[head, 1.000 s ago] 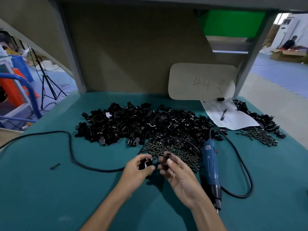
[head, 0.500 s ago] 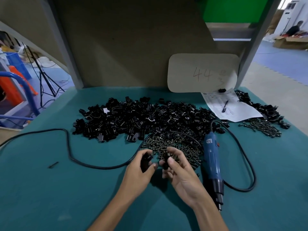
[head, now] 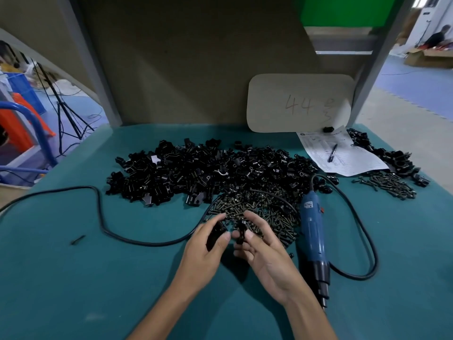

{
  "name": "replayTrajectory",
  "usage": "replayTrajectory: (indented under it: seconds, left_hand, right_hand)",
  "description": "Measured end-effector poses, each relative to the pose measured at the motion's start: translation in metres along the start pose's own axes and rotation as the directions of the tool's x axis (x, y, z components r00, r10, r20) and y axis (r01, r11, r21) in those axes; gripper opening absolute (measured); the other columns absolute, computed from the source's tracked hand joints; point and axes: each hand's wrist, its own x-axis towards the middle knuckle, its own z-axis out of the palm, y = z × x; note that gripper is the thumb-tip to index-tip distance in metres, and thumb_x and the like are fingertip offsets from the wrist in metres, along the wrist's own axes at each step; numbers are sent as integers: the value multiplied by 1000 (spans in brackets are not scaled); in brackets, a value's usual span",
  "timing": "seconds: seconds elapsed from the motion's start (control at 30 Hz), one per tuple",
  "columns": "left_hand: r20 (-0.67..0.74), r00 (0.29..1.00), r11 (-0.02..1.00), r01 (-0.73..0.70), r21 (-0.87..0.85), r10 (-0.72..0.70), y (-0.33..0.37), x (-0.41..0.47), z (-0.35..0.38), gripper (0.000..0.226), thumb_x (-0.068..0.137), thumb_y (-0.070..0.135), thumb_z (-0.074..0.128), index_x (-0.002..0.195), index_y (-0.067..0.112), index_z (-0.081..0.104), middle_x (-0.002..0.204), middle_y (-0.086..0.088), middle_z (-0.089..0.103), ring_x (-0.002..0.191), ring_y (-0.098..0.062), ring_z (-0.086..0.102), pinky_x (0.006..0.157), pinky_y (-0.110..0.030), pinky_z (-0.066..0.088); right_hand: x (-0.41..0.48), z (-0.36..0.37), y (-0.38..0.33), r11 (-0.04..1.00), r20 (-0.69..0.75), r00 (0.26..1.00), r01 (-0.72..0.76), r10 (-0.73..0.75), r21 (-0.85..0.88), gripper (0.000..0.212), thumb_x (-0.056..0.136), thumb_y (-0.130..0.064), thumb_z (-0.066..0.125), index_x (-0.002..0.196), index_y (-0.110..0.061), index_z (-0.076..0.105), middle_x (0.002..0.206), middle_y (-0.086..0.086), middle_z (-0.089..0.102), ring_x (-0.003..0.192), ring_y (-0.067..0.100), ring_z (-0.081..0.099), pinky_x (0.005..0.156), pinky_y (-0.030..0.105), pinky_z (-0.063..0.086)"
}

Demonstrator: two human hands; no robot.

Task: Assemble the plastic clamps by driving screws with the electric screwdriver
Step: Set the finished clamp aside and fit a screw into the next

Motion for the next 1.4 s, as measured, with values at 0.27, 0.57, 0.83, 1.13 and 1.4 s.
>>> replayTrajectory:
  seconds: [0.27,0.57,0.83,1.13,1.4]
  left_hand:
    - [-5,1000,1000,-4,-21,3,-3,-2,2,46,99,45,57,144,38,50,136,27,52,130,6,48,107,-25,44]
    - [52,999,998,5,-62,-2,-5,-3,3,53,91,64,60,140,47,52,132,24,60,122,1,58,98,-37,55]
    - [12,999,995,-50,92,49,1,-5,3,50,93,66,52,140,48,51,131,26,58,124,13,49,102,-10,40]
    - [40,998,963,-53,263,44,4,-8,6,59,93,78,24,146,52,30,125,27,50,113,4,51,91,-26,48]
    - [113,993,980,-54,189,33,1,-7,5,53,94,77,28,143,57,25,132,31,46,120,12,46,99,-24,44]
  right_hand:
    - [2,-1,6,979,-90,990,87,-105,-186,45,92,-17,71,136,-24,60,129,-7,70,122,10,65,93,18,53]
    - [7,-1,19,846,-43,969,189,-241,-498,40,103,-14,60,129,-44,68,135,-18,65,130,-1,56,106,19,46]
    - [7,4,15,926,-95,975,158,-202,-344,35,105,-13,57,125,-36,73,133,-13,68,128,7,60,107,28,50]
    - [6,7,13,967,-114,981,127,-155,-220,36,104,-8,57,119,-35,75,126,-8,72,119,15,68,93,25,56]
    - [7,6,14,967,-103,986,104,-131,-233,36,103,-8,57,118,-35,76,125,-5,72,117,15,68,91,23,56]
